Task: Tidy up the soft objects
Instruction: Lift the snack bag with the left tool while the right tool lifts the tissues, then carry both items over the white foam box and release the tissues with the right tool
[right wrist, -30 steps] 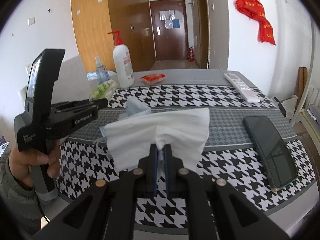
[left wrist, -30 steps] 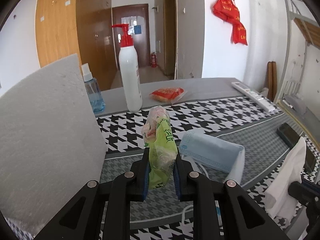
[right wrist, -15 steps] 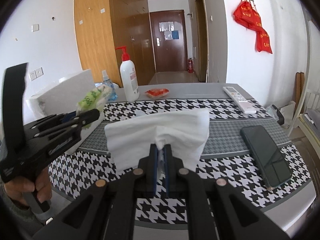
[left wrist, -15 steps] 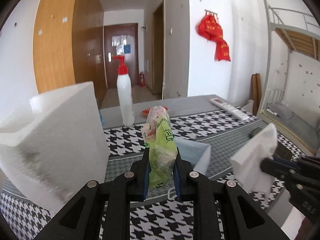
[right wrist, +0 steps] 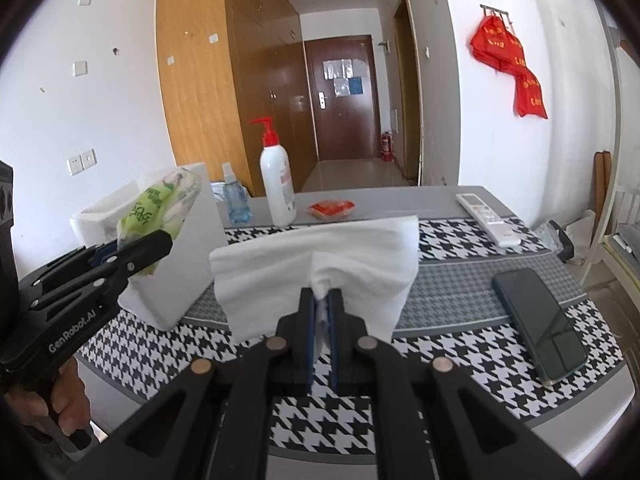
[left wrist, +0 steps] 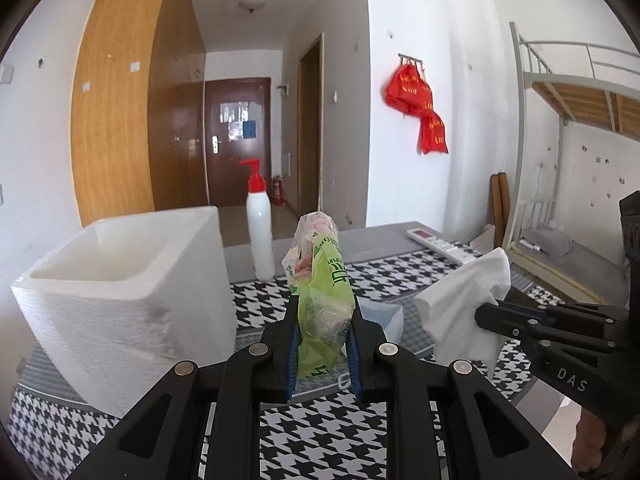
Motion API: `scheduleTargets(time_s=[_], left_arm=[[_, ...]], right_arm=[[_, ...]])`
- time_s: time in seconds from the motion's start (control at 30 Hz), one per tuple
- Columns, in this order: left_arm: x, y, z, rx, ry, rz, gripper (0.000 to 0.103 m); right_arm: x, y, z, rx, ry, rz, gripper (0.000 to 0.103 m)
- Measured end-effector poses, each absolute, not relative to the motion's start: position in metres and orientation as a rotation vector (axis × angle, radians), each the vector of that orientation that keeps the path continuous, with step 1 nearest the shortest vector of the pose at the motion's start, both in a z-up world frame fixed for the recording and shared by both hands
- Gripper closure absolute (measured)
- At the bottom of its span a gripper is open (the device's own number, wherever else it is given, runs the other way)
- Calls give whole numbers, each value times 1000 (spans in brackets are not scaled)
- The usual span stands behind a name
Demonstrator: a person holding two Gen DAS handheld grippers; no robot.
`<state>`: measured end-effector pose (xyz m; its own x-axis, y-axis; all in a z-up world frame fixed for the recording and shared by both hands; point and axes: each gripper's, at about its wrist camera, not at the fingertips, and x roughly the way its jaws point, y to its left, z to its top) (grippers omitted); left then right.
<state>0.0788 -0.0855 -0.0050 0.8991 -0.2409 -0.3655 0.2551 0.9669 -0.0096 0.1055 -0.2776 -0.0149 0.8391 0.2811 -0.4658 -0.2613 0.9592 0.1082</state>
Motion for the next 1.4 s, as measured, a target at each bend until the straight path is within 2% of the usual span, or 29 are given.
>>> scheduleTargets(time_s=[0.53,1.4], left_arm=[[60,-62,29,40,293,-198,82],[73,-28,59,51,252,-111,82]], right_arm=[[103,-259,21,16,387,318,94],[129,-224,49,12,343,364,94]])
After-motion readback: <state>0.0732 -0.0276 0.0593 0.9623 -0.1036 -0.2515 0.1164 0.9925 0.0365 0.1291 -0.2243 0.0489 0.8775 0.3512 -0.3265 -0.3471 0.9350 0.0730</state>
